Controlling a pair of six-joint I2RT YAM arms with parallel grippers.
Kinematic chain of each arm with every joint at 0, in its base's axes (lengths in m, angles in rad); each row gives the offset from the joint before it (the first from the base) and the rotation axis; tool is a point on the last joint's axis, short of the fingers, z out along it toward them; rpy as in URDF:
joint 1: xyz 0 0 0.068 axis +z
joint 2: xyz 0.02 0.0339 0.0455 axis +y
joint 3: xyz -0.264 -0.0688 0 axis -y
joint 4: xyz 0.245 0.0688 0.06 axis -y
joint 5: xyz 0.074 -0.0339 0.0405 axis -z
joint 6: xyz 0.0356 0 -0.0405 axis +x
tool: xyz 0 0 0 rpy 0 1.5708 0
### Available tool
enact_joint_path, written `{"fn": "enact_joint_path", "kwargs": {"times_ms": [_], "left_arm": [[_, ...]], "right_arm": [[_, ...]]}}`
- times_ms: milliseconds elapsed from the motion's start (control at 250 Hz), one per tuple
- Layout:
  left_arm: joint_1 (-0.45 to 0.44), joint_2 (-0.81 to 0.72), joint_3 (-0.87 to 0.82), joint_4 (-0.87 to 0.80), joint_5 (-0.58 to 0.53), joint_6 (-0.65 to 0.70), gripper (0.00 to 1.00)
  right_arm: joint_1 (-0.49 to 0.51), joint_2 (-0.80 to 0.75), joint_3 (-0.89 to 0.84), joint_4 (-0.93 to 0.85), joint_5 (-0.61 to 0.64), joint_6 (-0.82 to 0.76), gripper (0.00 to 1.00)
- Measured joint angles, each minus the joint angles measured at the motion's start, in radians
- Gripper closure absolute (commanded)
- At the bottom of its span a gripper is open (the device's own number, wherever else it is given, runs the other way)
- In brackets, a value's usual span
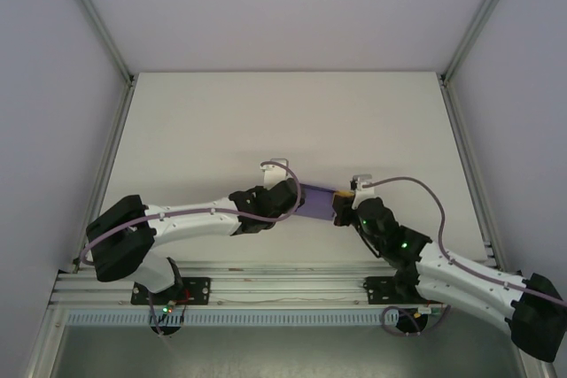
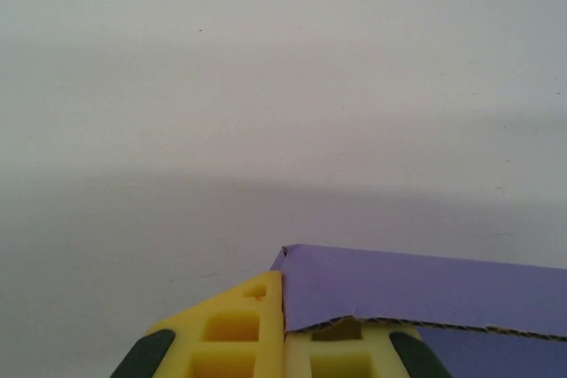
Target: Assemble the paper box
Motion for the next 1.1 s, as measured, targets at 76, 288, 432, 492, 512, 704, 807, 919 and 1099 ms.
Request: {"fn": "enact_joint_path", "kwargs": {"times_ms": [76, 288, 432, 492, 512, 704, 807, 919, 1099], "left_arm": [[0.000, 0.002, 0.002, 0.000, 0.000, 0.000, 1.00], [0.000, 0.006, 0.006, 0.000, -0.001, 0.008, 1.00], [0.000, 0.006, 0.006, 0.000, -0.001, 0.026, 1.00], [0.000, 0.006, 0.006, 0.000, -0.001, 0.031, 1.00], [0.000, 0.006, 0.006, 0.000, -0.001, 0.032, 1.00], [0.000, 0.005, 0.006, 0.000, -0.001, 0.049, 1.00], [-0.002, 0.005, 0.006, 0.000, -0.001, 0.053, 1.00], [-0.004, 0.005, 0.006, 0.000, -0.004, 0.053, 1.00], [-0.004, 0.006, 0.007, 0.000, -0.004, 0.060, 1.00]], "right_arm": [[0.002, 0.000, 0.013, -0.028, 0.000, -0.006, 0.94], [0.013, 0.019, 0.072, -0.171, 0.001, 0.015, 0.59], [0.021, 0.000, 0.156, -0.323, -0.003, 0.040, 0.46], [0.022, -0.025, 0.187, -0.372, 0.006, 0.046, 0.40], [0.022, -0.035, 0.200, -0.389, 0.011, 0.048, 0.40], [0.018, -0.048, 0.314, -0.497, 0.102, 0.070, 0.36], [-0.018, 0.014, 0.370, -0.520, 0.125, 0.073, 0.39], [-0.097, 0.127, 0.433, -0.528, 0.107, 0.090, 0.42], [-0.171, 0.280, 0.468, -0.532, 0.024, 0.099, 0.44]]}}
